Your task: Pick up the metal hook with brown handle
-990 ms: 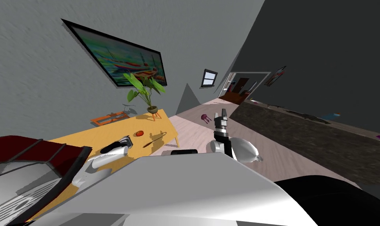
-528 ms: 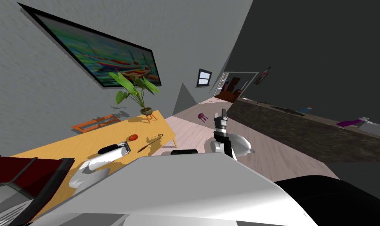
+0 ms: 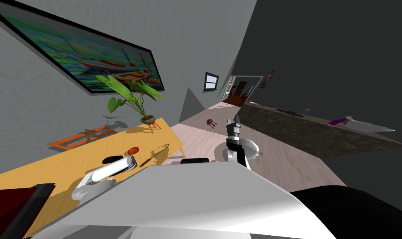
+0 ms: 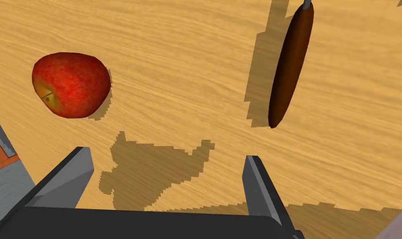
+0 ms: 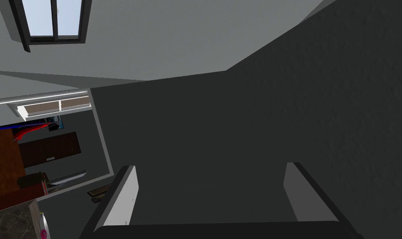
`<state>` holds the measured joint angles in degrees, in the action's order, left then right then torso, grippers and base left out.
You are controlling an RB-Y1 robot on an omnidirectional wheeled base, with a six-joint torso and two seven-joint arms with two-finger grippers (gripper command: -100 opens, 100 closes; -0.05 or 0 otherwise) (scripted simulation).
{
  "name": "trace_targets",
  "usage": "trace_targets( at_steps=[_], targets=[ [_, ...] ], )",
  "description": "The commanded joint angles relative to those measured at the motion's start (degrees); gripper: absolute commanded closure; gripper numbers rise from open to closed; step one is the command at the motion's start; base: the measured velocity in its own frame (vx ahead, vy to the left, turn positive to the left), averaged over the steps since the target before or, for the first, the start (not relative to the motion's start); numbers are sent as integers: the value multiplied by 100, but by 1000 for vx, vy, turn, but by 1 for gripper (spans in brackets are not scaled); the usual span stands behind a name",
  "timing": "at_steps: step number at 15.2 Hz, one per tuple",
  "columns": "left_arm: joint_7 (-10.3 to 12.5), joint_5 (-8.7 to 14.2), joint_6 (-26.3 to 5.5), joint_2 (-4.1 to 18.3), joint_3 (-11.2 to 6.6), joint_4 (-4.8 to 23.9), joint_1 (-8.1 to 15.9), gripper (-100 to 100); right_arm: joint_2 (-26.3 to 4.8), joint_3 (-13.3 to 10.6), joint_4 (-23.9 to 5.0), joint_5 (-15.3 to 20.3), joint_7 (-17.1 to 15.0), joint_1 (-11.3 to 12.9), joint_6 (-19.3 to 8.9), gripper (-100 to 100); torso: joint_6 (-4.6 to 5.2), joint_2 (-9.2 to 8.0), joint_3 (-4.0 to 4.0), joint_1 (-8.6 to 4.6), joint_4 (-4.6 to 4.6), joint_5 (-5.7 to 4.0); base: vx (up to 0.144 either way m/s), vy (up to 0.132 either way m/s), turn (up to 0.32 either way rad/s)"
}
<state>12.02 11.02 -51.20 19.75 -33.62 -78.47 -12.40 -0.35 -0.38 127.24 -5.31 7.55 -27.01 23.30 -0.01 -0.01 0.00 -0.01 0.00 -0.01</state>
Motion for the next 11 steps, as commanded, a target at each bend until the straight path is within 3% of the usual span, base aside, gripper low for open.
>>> trace_targets(
  at_steps=[1,11],
  targets=[
    [23,11,-286,-7,-114,191,69,-100,0,0,0,0,0,0,0,0,0,0,0,0,0,0,10,-7,-162],
    [85,58,-1219,-13,-444,762,293,-100,0,0,0,0,0,0,0,0,3,5,3,2,1,1,16,-5,-158]
  ],
)
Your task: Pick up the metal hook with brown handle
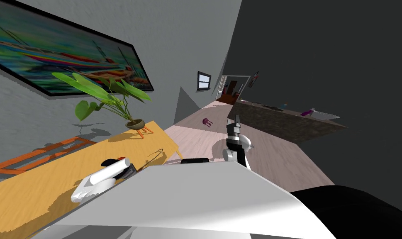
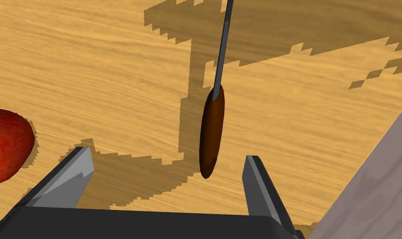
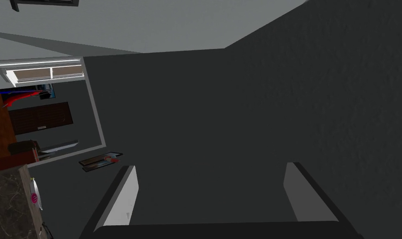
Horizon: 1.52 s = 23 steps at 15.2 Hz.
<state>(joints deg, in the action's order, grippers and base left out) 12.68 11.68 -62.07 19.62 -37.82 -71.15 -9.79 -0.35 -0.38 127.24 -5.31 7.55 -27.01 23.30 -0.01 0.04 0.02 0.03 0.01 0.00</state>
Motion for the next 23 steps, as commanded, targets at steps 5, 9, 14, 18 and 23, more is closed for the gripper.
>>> trace_targets(
  at_steps=[5,9,14,18,23],
  targets=[
    [62,22,-683,-8,-229,392,181,-100,0,0,0,0,0,0,0,0,2,3,1,0,0,0,25,4,-156],
    [143,-46,-544,-55,-180,668,284,-100,0,0,0,0,0,0,0,0,-2,2,2,3,1,1,21,14,-80],
    [178,-78,-380,-89,-132,832,316,-100,-1,1,0,0,0,0,0,0,-3,-13,-7,18,-2,4,-12,42,-5],
    [184,-80,-358,-98,-127,846,314,100,0,0,0,0,0,0,0,0,-2,-9,-5,7,-3,0,-1,4,-1],
    [92,0,-750,-10,-241,476,243,100,0,0,0,0,0,0,0,0,-2,-1,-1,-14,-1,-2,11,-34,7]
  ],
)
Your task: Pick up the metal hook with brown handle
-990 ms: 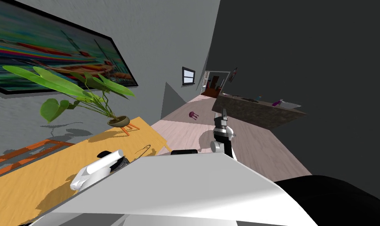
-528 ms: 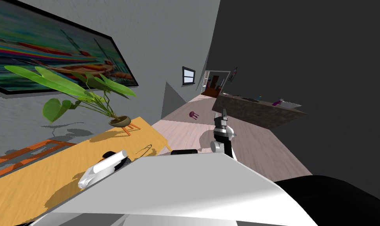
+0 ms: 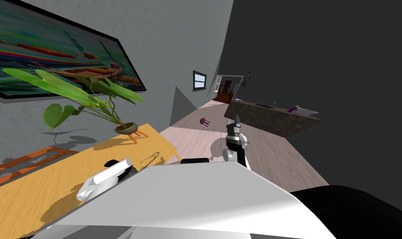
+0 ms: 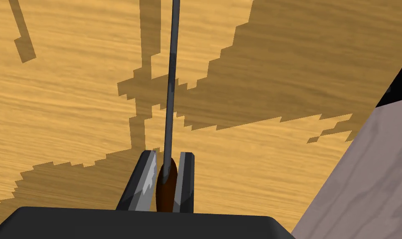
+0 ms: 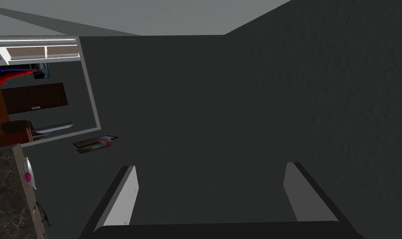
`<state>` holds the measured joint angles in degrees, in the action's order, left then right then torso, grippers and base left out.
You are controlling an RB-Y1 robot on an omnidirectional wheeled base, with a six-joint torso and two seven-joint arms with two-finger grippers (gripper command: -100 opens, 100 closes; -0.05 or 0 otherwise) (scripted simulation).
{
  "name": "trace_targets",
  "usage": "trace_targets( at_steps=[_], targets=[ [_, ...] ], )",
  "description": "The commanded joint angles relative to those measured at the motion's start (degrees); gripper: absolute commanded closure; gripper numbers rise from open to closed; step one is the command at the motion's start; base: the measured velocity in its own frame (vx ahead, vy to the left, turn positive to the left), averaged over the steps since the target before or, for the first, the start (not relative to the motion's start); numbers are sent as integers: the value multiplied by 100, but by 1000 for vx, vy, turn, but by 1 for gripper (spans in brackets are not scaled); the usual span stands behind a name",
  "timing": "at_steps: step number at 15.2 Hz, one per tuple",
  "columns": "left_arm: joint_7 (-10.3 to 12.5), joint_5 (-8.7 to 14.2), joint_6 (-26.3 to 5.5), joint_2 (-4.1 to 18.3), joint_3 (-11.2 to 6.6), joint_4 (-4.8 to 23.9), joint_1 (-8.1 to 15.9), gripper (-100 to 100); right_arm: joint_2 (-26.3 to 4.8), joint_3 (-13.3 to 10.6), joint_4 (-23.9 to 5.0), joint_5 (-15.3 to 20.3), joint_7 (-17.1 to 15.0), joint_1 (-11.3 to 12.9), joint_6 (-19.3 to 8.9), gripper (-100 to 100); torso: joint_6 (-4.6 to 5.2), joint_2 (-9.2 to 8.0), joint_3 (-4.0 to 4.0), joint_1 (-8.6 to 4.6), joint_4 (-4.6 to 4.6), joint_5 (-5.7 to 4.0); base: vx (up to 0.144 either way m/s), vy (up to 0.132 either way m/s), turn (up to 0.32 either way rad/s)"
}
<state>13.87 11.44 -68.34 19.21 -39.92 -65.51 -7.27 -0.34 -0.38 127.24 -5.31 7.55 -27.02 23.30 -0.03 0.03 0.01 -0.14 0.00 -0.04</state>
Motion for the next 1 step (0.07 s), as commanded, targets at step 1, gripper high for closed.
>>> trace_targets(
  at_steps=[1],
  targets=[
    [0,0,0,0,0,0,0,100,0,0,0,0,0,0,0,0,0,0,0,0,0,0,6,-29,4]
  ],
)
